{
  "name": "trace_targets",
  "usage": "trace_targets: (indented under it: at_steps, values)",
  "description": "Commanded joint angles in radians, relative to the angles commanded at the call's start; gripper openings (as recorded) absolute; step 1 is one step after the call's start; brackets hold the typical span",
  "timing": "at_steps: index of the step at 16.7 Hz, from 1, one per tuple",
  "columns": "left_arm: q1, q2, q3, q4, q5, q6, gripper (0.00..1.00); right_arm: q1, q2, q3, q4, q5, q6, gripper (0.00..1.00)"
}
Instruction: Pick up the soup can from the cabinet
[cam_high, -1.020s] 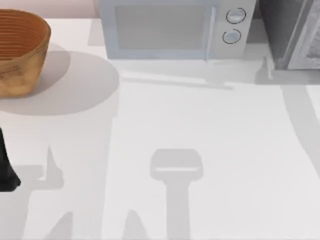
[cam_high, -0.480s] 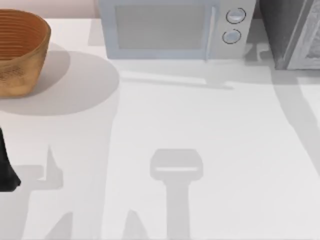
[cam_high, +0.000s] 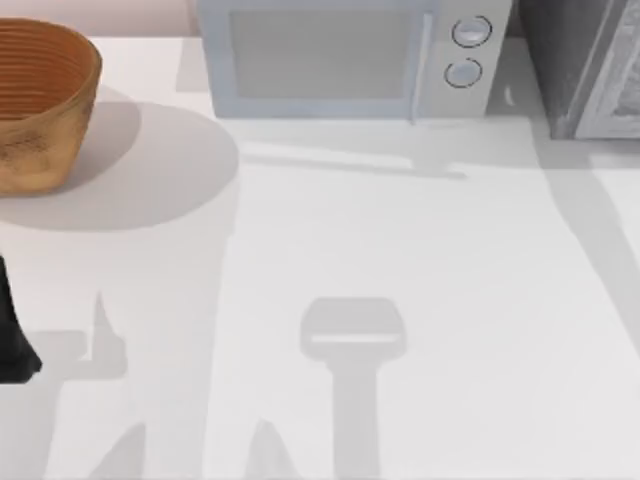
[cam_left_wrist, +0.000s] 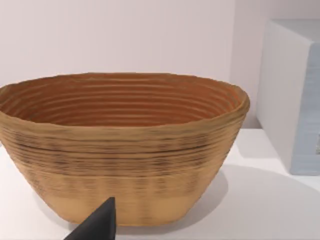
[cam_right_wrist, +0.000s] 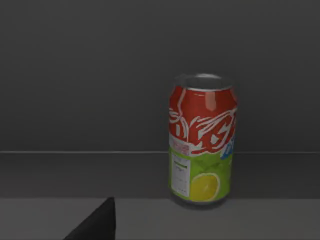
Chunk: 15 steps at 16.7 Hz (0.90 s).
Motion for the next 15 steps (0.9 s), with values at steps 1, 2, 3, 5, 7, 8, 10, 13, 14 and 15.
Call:
trace_targets:
  at_steps: [1, 2, 3, 5, 7, 8, 10, 13, 14, 15]
  values:
    - [0.0, 0.0, 0.0, 0.0, 0.0, 0.0, 1.0, 0.0, 0.034, 0.011, 0.024, 0.001, 0.0, 1.0]
    - [0.0, 0.0, 0.0, 0.0, 0.0, 0.0, 1.0, -0.001, 0.068, 0.022, 0.047, 0.001, -0.001, 1.0]
    - [0.0, 0.0, 0.0, 0.0, 0.0, 0.0, 1.0, -0.001, 0.099, 0.031, 0.069, 0.001, -0.001, 1.0]
    - [0.0, 0.0, 0.0, 0.0, 0.0, 0.0, 1.0, -0.002, 0.143, 0.044, 0.102, 0.001, -0.002, 1.0]
    - [0.0, 0.0, 0.0, 0.0, 0.0, 0.0, 1.0, -0.002, 0.153, 0.047, 0.11, 0.001, -0.003, 1.0]
    - [0.0, 0.0, 0.0, 0.0, 0.0, 0.0, 1.0, -0.002, 0.153, 0.047, 0.11, 0.001, -0.003, 1.0]
    - [0.0, 0.0, 0.0, 0.0, 0.0, 0.0, 1.0, -0.001, 0.153, 0.044, 0.108, 0.001, -0.003, 1.0]
    - [0.0, 0.0, 0.0, 0.0, 0.0, 0.0, 1.0, -0.008, 0.2, 0.102, 0.102, -0.004, -0.003, 1.0]
    - [0.0, 0.0, 0.0, 0.0, 0.0, 0.0, 1.0, -0.011, 0.226, 0.133, 0.098, -0.007, -0.003, 1.0]
    - [0.0, 0.0, 0.0, 0.0, 0.0, 0.0, 1.0, -0.015, 0.255, 0.166, 0.094, -0.01, -0.003, 1.0]
